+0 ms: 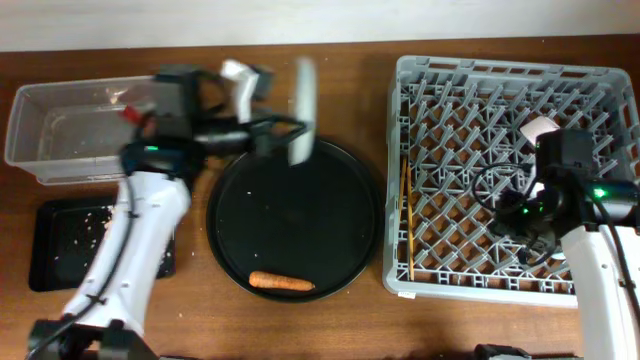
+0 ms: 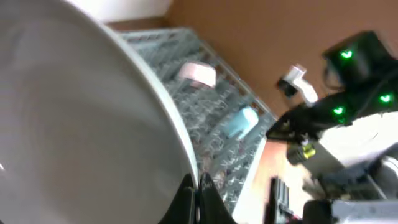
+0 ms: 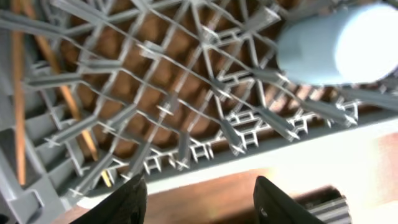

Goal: Sort waste into correct bins and load items into the dishwasher rack
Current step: 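Carry the emptied white plate with the left gripper toward the rack, then stand the white plate upright in the rack's left side and release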

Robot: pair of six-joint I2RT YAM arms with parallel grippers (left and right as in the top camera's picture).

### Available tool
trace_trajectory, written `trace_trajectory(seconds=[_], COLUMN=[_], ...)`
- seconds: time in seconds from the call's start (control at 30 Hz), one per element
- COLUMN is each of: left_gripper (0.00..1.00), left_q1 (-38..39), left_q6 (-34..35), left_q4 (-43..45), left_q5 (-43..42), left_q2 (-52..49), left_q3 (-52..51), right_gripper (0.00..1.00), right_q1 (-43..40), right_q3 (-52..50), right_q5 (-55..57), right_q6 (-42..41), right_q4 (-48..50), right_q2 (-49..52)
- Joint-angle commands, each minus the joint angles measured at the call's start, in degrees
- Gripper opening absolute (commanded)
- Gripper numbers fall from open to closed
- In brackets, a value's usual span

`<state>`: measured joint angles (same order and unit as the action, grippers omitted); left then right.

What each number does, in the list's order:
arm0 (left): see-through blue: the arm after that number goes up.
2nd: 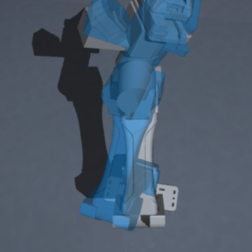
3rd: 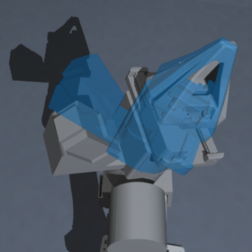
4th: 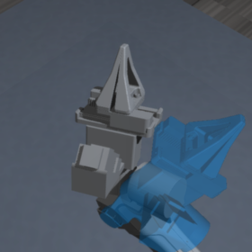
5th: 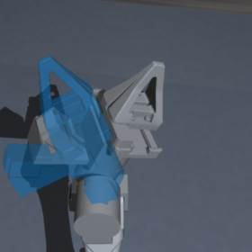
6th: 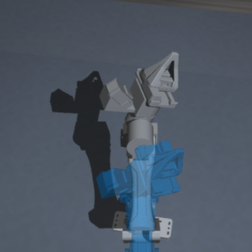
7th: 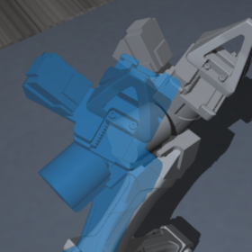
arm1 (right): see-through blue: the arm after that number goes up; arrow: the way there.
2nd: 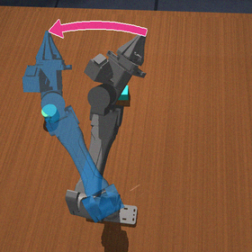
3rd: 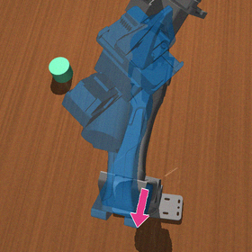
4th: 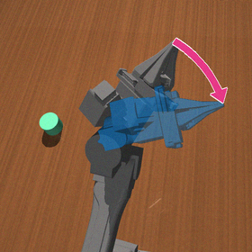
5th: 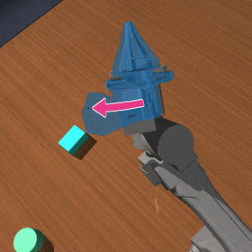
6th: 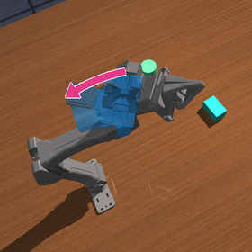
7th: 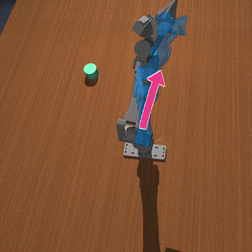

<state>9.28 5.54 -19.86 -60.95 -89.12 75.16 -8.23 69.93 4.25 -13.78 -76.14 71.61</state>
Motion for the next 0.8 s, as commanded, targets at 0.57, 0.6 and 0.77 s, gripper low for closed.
trace_trajectory(seconds=[0.57,0.6,0.77], left_gripper=[0.0,0.0,0.0], left_q1=[30.29,30.42,30.42], left_q6=[30.97,30.95,30.93], left_q4=[59.63,59.17,56.17], left_q5=[21.51,21.86,23.12], left_q2=[-24.59,-25.11,-28.57], left_q3=[0.7,0.7,0.7], right_gripper=[0.55,0.55,0.55], right_q1=[-11.78,-11.78,-11.78], right_q3=[0.07,0.07,0.07], right_q5=[-0.63,-0.63,-0.63], right_q6=[-1.53,-1.51,-1.51], right_q4=[-1.86,-1.81,-1.64], right_q2=[-0.44,-0.44,-0.44])
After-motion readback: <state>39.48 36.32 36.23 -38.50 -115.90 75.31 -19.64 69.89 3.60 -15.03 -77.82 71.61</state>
